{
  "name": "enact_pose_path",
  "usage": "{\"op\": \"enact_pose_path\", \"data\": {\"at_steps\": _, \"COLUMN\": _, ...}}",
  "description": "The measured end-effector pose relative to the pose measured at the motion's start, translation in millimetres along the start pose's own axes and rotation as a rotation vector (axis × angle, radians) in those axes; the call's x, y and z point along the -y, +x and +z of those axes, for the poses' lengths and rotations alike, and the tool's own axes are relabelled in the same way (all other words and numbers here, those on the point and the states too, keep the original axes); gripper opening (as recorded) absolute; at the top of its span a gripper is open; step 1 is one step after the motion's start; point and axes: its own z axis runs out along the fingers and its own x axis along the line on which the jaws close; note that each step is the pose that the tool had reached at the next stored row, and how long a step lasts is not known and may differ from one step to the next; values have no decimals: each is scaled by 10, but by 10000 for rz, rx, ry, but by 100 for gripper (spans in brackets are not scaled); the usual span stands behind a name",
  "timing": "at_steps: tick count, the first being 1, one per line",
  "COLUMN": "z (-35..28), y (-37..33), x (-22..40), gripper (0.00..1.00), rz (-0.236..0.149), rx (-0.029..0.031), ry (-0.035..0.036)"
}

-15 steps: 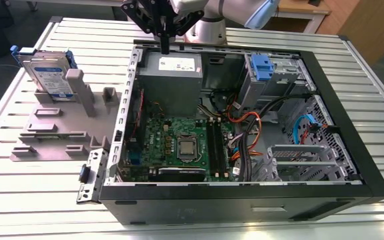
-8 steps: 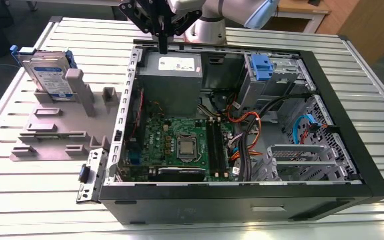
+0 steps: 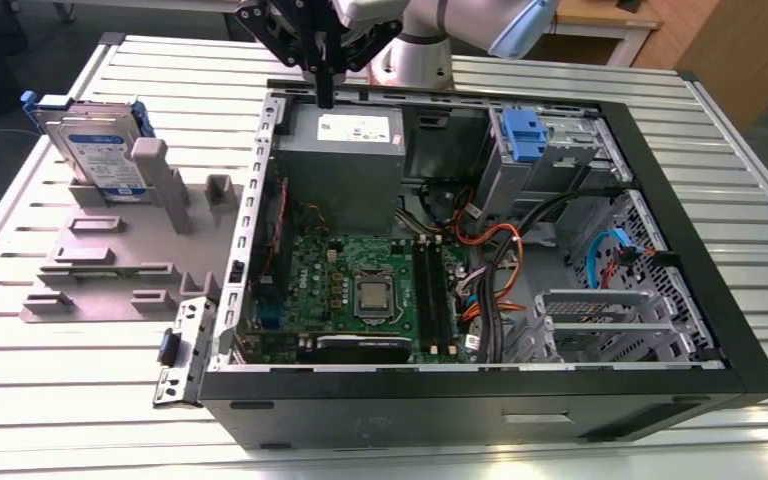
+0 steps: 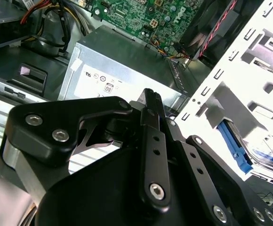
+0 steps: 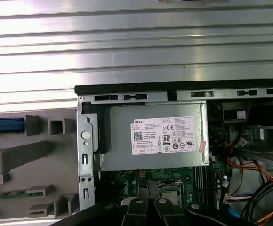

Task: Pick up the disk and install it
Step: 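Reach for the disk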

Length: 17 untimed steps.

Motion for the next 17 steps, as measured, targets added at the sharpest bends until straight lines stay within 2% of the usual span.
{"op": "enact_pose_path", "data": {"at_steps": 17, "z": -1, "y": 42, "x": 3, "gripper": 11, "rz": 0, "rx": 0, "ry": 0}}
